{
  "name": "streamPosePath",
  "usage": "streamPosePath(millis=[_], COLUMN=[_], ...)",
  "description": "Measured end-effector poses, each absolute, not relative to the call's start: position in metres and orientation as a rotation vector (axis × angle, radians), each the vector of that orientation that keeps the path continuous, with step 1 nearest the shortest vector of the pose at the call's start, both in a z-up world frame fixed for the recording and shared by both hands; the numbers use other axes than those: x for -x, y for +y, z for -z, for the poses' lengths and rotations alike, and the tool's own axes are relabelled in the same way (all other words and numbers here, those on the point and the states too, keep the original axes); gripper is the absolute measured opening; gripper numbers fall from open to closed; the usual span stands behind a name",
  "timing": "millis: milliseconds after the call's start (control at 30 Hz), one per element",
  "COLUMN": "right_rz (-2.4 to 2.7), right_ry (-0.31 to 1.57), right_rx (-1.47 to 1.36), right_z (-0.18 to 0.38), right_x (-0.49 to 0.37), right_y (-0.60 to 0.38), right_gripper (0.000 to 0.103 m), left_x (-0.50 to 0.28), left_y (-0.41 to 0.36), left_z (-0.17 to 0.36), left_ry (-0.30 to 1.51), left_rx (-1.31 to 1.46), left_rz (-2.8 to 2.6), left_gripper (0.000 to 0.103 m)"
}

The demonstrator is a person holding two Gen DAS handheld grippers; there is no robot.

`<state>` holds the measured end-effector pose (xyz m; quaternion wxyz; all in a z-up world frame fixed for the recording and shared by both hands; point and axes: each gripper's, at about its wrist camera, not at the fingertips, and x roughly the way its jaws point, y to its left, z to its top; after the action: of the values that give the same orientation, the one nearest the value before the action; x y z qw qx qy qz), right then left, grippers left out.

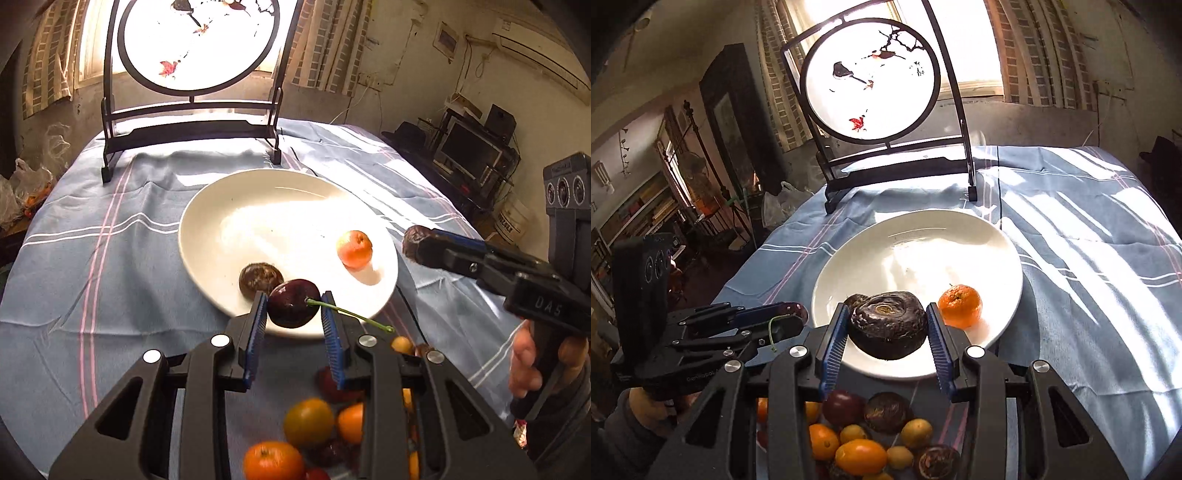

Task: Organize fruits
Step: 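Place the cherry on the plate with the left tool while the right tool places the brown fruit, then grasp a red tomato with the left tool while the right tool grasps a mandarin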

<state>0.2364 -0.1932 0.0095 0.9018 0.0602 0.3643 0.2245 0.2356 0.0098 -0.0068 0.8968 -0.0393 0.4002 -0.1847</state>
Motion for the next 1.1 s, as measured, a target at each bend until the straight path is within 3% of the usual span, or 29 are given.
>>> streamPosePath(millis=[167,200,233,267,400,600,867,1000,1100], right_rz=[-0.425,-0.425,-0.417,-0.400,-0.391,-0.426,-0.376,-0.307,-0.307], right_ry=[0.817,0.810,0.789,0.767,0.722,0.731,0.659,0.617,0.637], right_rx=[-0.155,-0.164,-0.172,-0.178,-0.154,-0.097,-0.093,-0.121,-0.127], right_z=[0.020,0.022,0.021,0.017,0.001,0.006,0.035,0.044,0.050], right_x=[-0.298,-0.305,-0.308,-0.307,-0.278,-0.183,-0.085,-0.077,-0.080], right_y=[-0.182,-0.181,-0.183,-0.185,-0.192,-0.212,-0.251,-0.264,-0.263], right_gripper=[0.044,0.045,0.048,0.051,0.052,0.053,0.054,0.054,0.054], left_x=[-0.307,-0.316,-0.321,-0.325,-0.307,-0.207,-0.088,-0.084,-0.088], left_y=[0.001,0.001,0.002,0.006,0.027,0.031,0.017,0.015,0.009], left_z=[0.026,0.029,0.032,0.032,0.021,0.006,0.038,0.059,0.066], left_ry=[0.913,0.926,0.939,0.939,0.897,0.816,0.809,0.853,0.853], left_rx=[0.115,0.124,0.143,0.167,0.232,0.108,-0.079,-0.055,-0.076], left_rz=[0.348,0.348,0.351,0.335,0.322,0.355,0.374,0.354,0.317], left_gripper=[0.029,0.036,0.051,0.056,0.064,0.064,0.064,0.047,0.047])
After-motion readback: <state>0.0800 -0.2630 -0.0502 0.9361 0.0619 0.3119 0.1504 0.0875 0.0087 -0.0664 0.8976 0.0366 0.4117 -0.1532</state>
